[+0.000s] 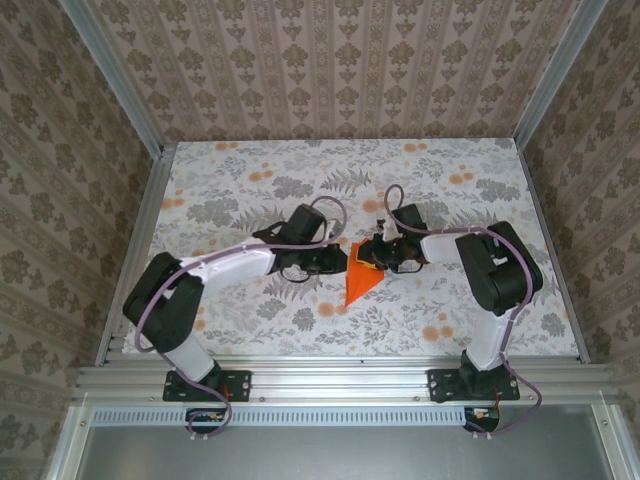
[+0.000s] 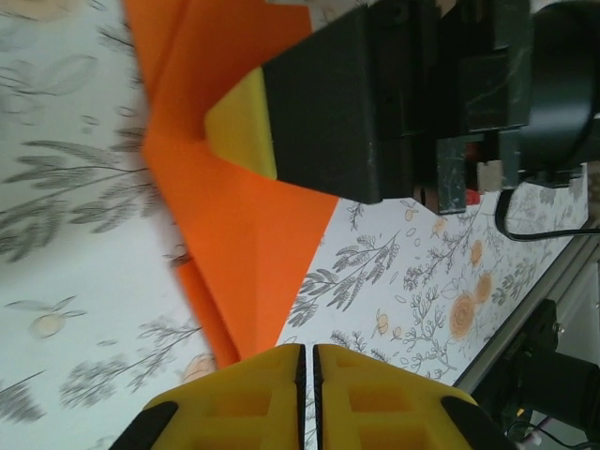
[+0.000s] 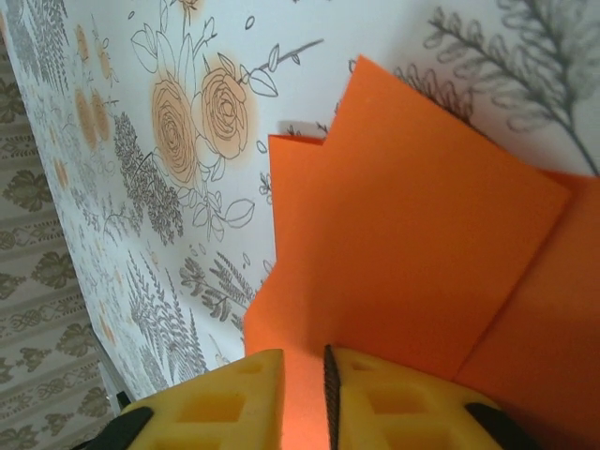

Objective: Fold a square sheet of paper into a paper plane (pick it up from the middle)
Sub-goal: Fourth fold the wing at the center of the table.

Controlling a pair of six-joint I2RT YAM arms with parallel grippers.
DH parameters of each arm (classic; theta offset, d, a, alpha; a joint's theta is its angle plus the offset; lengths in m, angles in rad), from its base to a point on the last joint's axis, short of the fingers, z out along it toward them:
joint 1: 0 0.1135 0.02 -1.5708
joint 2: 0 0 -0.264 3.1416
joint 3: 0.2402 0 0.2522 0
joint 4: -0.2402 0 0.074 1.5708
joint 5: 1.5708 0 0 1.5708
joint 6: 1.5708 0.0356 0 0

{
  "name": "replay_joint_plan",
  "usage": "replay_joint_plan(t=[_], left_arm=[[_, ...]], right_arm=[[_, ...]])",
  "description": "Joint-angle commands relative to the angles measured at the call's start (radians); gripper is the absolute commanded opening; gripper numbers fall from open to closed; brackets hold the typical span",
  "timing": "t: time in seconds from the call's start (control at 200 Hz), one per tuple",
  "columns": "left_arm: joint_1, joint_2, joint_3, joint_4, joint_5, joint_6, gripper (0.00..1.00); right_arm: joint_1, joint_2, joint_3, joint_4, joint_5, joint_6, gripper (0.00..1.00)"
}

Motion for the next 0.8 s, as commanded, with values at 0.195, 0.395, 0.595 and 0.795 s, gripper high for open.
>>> replay_joint_plan(t=[0.195,0.395,0.595,0.795], left_arm=[[-0.035,0.144,0.056,0.015,0.028,0.003,0.11],[-0.04,0.197,0.095,-0.044,-0.017,0.023,0.07],[-0.044,0.229,0.078,-0.015,0.006,0.029,0.05],[-0.055,0.249,0.062,0.008,0.033,0.033,0.05]], right_arm=[[-0.008,-0.187,-0.04,-0.136,0.091,0.004,0.31],[-0.025,-0.293,-0.094,-0.236,0.179,-0.005,0.41],[-0.026,-0.351,-0.151,-0.29,0.22,-0.002,0.47],[-0.026,-0.331,-0.188,-0.24,0.198,0.022,0.48]])
